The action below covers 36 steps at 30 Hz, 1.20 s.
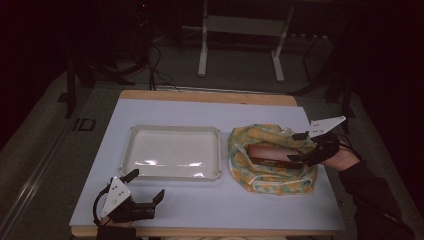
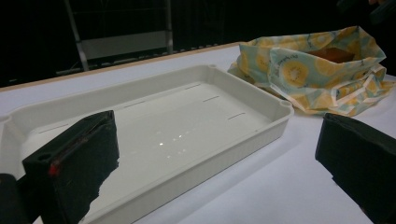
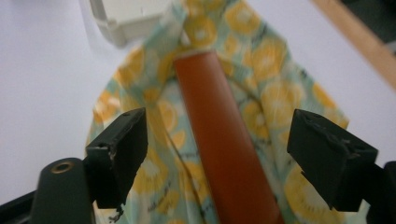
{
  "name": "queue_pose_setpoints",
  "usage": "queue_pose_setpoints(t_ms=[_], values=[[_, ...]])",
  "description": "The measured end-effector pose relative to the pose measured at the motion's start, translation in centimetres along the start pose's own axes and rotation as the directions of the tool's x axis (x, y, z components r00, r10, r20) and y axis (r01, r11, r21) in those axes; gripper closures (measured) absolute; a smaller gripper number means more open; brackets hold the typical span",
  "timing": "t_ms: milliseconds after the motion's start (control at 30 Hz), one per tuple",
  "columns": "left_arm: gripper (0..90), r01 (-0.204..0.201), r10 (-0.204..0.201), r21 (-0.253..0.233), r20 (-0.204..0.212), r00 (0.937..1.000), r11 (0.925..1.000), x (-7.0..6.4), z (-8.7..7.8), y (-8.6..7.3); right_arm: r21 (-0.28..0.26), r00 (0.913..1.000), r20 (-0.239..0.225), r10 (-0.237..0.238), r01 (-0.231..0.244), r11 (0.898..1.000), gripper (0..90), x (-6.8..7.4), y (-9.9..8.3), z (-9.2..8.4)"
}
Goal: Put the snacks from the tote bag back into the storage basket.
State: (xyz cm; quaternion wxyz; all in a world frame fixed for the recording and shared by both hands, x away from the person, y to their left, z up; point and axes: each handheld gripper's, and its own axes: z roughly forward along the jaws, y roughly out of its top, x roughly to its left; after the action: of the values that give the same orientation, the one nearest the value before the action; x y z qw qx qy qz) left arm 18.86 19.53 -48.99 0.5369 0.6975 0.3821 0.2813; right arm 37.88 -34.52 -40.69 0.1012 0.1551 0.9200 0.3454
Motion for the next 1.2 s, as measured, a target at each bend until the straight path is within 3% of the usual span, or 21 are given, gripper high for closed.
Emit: queue_pose_setpoints(t_ms=[200, 333, 533, 800, 933, 1200], values=[[0.0, -0.001, 0.001, 0.003, 0.003, 1.0000, 1.0000, 0.0, 0.1, 0.0, 0.094, 1.0000, -0.007, -0.006, 0.007, 0.996, 22.0, -0.5, -0.5, 1.1], [0.0, -0.003, 0.003, 0.005, 0.003, 1.0000, 1.0000, 0.0, 0.1, 0.0, 0.129, 0.9997, -0.011, -0.021, 0.022, 0.991, 23.4, -0.8, -0.5, 1.7], [0.0, -0.006, 0.006, 0.008, 0.008, 1.0000, 0.9999, 0.0, 0.1, 0.0, 0.197, 0.9989, -0.003, -0.047, 0.046, 0.979, 27.6, -1.3, -0.7, 2.9], [0.0, 0.004, -0.004, 0.007, 0.010, 0.9999, 1.0000, 0.0, 0.2, -0.1, 0.279, 0.9962, -0.028, -0.083, 0.087, 0.956, 27.7, -1.5, -0.6, 4.6], [0.0, 0.011, -0.011, -0.001, 0.014, 0.9999, 0.9999, 0.1, 0.2, 0.0, 0.340, 0.9942, -0.037, -0.101, 0.107, 0.934, 27.6, -1.5, -0.7, 5.3], [0.0, 0.015, -0.015, -0.003, 0.017, 0.9997, 0.9999, 0.1, 0.2, 0.0, 0.396, 0.9900, -0.047, -0.133, 0.141, 0.907, 31.2, -1.6, -0.6, 6.4]])
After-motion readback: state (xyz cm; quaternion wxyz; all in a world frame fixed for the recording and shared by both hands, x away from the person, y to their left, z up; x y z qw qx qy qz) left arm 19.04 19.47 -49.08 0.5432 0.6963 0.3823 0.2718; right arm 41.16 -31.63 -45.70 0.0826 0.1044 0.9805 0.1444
